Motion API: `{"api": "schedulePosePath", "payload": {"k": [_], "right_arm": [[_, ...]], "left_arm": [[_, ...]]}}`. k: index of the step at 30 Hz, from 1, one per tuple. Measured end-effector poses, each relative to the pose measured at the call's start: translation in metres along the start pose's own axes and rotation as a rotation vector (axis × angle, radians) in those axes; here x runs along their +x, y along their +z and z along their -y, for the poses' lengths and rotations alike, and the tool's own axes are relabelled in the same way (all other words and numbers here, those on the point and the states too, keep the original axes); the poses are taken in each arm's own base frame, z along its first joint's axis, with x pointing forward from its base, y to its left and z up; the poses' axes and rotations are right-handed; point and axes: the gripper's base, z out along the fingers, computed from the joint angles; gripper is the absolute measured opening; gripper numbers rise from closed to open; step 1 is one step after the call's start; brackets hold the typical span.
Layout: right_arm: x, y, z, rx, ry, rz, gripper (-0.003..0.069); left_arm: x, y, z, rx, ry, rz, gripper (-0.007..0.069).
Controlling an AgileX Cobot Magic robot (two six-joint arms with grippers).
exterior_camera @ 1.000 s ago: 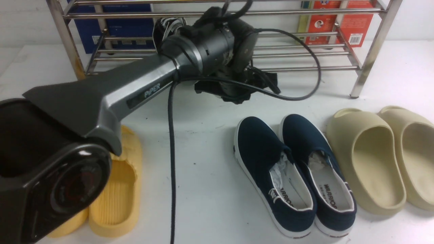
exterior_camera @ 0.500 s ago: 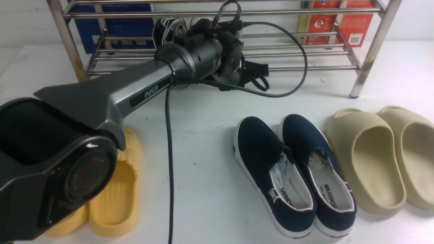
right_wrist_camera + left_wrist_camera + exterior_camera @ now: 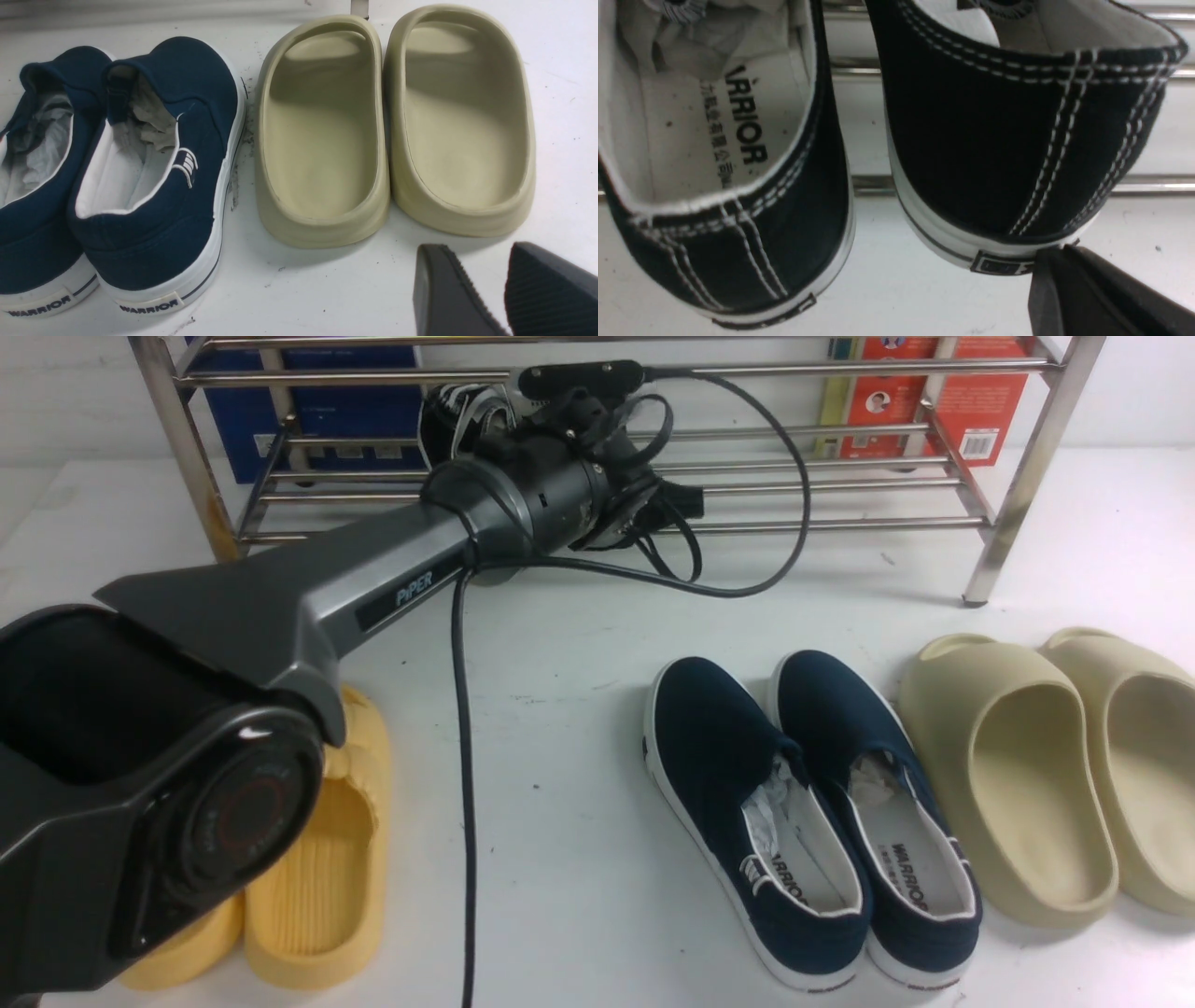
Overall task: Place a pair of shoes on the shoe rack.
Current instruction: Use the left arm to put a shoe into the shoe rack
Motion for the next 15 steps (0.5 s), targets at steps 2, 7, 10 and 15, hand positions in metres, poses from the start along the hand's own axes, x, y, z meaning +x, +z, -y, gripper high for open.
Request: {"api": "schedulePosePath", "payload": {"k": [2, 7, 10, 15], "right_arm": [[0.000, 0.000, 0.000, 0.000, 0.000, 0.000, 0.0239], [0.000, 0.000, 0.000, 0.000, 0.000, 0.000, 0.0239], [0.000, 0.000, 0.000, 0.000, 0.000, 0.000, 0.0239], [0.000, 0.000, 0.000, 0.000, 0.000, 0.000, 0.0239]], "left_arm": [[-0.001, 0.000, 0.000, 0.002, -0.001, 0.009, -0.0013], [0.002, -0.002, -0.004, -0.050, -0.017, -0.032, -0.0013], [0.003, -0.013, -0.006, -0.098, -0.052, -0.092, -0.0013], [-0.002, -0.044, 0.004, -0.088, -0.040, -0.160, -0.0013]]}}
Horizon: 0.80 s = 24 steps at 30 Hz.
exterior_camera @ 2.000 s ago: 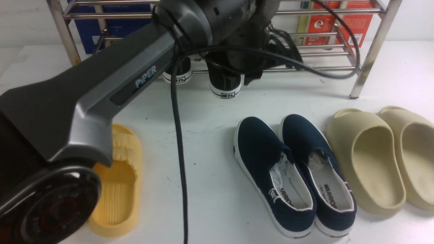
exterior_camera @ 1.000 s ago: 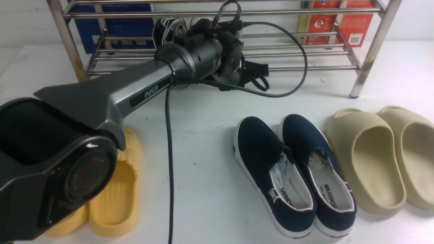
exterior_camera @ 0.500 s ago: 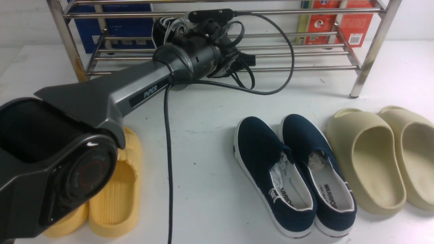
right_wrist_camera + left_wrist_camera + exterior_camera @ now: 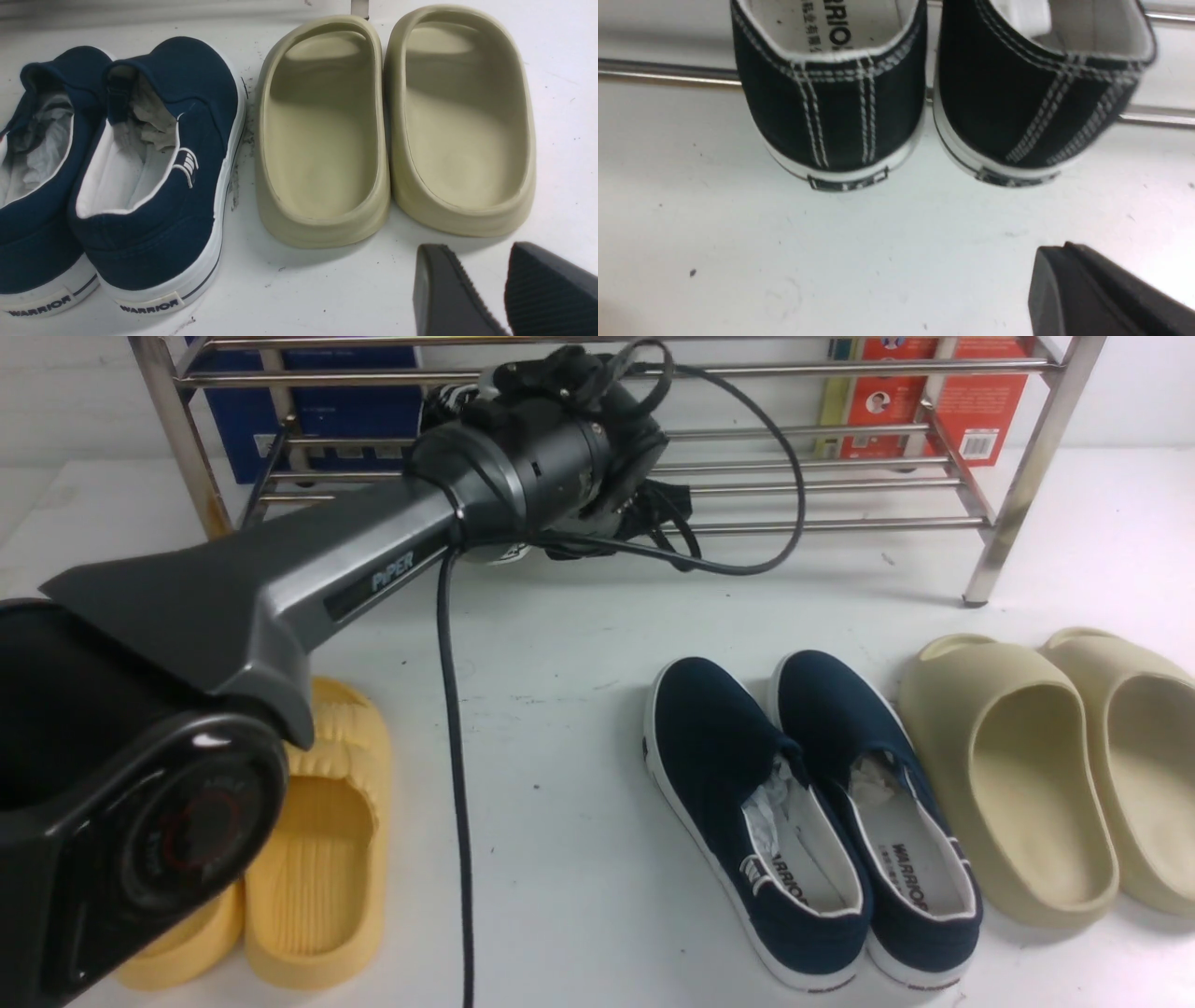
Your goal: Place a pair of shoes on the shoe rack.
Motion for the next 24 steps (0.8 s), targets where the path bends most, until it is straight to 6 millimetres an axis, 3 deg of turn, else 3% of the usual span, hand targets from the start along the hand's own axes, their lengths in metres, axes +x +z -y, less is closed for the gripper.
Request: {"api": "schedulePosePath", "payload": {"k": [1, 6, 11, 12, 15, 17, 19, 21, 24], "right_arm": [[0.000, 0.000, 0.000, 0.000, 0.000, 0.000, 0.0239], [0.000, 0.000, 0.000, 0.000, 0.000, 0.000, 0.0239], [0.000, 0.000, 0.000, 0.000, 0.000, 0.000, 0.0239], [0.000, 0.000, 0.000, 0.000, 0.000, 0.000, 0.0239], [0.000, 0.000, 0.000, 0.000, 0.000, 0.000, 0.0239], [0.000, 0.000, 0.000, 0.000, 0.000, 0.000, 0.0239], [0.000, 0.000, 0.000, 0.000, 0.000, 0.000, 0.0239], [0.000, 0.000, 0.000, 0.000, 0.000, 0.000, 0.0239], [0.000, 0.000, 0.000, 0.000, 0.000, 0.000, 0.0239]], "left_arm": [[0.000, -0.002, 0.000, 0.001, 0.000, -0.007, -0.0013], [0.004, -0.055, 0.003, 0.028, 0.059, -0.086, -0.0013], [0.019, -0.107, -0.016, 0.099, 0.067, -0.104, -0.0013], [0.035, -0.123, -0.032, 0.124, 0.064, -0.119, -0.0013], [0.053, -0.152, -0.057, 0.180, 0.053, -0.092, -0.0013], [0.069, -0.161, -0.070, 0.201, 0.052, -0.086, -0.0013], [0.097, -0.184, -0.097, 0.278, 0.044, -0.019, -0.0013], [0.105, -0.193, -0.106, 0.320, 0.038, 0.025, -0.0013], [0.138, -0.200, -0.129, 0.404, 0.032, 0.094, -0.0013]]}}
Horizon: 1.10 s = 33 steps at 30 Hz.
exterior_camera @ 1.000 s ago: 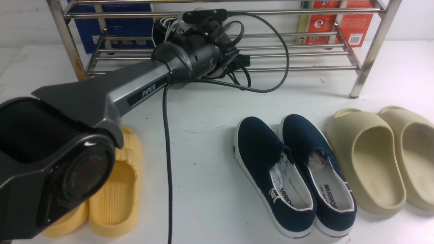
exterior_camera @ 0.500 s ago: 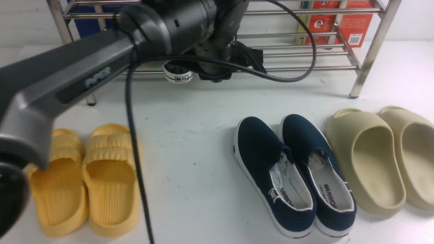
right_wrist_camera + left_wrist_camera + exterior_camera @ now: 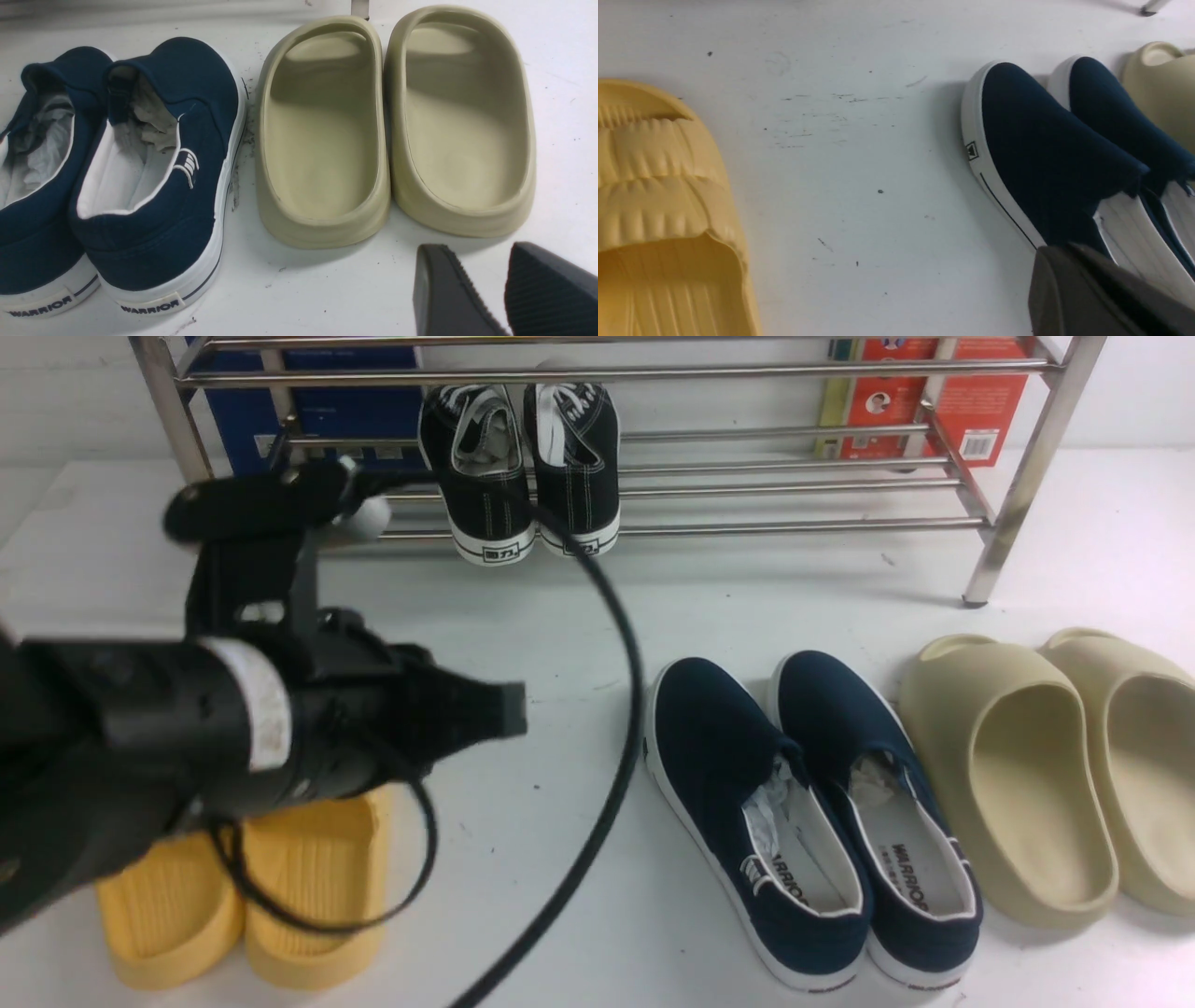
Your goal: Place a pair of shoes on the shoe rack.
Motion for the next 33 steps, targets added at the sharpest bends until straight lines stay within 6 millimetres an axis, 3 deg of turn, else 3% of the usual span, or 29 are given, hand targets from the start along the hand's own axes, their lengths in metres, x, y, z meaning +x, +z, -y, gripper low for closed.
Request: {"api": "schedulePosePath", "payload": {"k": [7, 20, 27, 33], "right_arm": [[0.000, 0.000, 0.000, 0.000, 0.000, 0.000, 0.0239], [0.000, 0.000, 0.000, 0.000, 0.000, 0.000, 0.0239], [0.000, 0.000, 0.000, 0.000, 0.000, 0.000, 0.0239], [0.000, 0.000, 0.000, 0.000, 0.000, 0.000, 0.0239]], "left_arm": [[0.034, -0.013, -0.015, 0.102, 0.022, 0.094, -0.0013], [0.039, -0.006, -0.019, 0.071, 0.144, 0.088, -0.0013], [0.042, -0.008, -0.016, 0.150, 0.238, 0.171, -0.0013], [0.061, -0.032, -0.044, 0.116, 0.162, 0.259, -0.0013]]}}
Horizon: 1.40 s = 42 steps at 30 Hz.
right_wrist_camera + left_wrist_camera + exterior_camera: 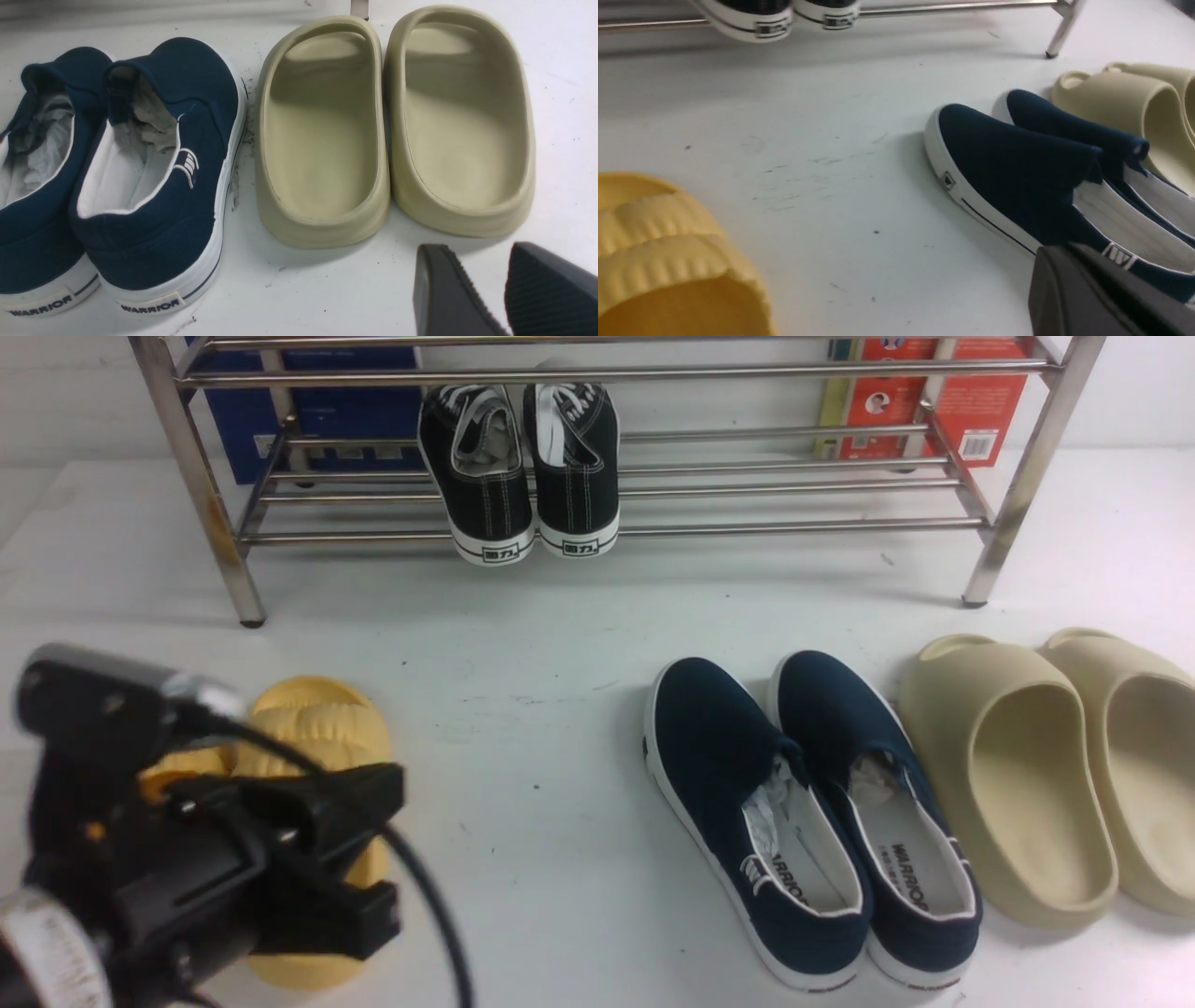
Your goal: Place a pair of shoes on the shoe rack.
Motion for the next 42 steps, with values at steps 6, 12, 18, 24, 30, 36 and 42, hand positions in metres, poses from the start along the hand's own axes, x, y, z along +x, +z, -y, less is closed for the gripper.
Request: {"api": "schedulePosePath", "payload": {"k": [6, 12, 18, 24, 30, 36, 42], "right_arm": [[0.000, 0.000, 0.000, 0.000, 0.000, 0.000, 0.0239], [0.000, 0.000, 0.000, 0.000, 0.000, 0.000, 0.0239], [0.000, 0.000, 0.000, 0.000, 0.000, 0.000, 0.0239], [0.000, 0.000, 0.000, 0.000, 0.000, 0.000, 0.0239], [0.000, 0.000, 0.000, 0.000, 0.000, 0.000, 0.0239], [0.000, 0.000, 0.000, 0.000, 0.000, 0.000, 0.0239], [0.000, 0.000, 0.000, 0.000, 0.000, 0.000, 0.0239]], "left_arm": [[0.029, -0.051, -0.031, -0.166, 0.010, 0.260, -0.0013], [0.055, -0.077, -0.045, -0.343, -0.019, 0.436, -0.0013], [0.090, -0.074, -0.055, -0.450, -0.129, 0.346, -0.0013], [0.100, -0.072, -0.057, -0.460, -0.227, 0.264, -0.0013], [0.108, -0.071, -0.058, -0.468, -0.258, 0.180, -0.0013], [0.112, -0.069, -0.055, -0.424, -0.242, 0.130, -0.0013], [0.112, -0.069, -0.055, -0.423, -0.240, 0.129, -0.0013]]}}
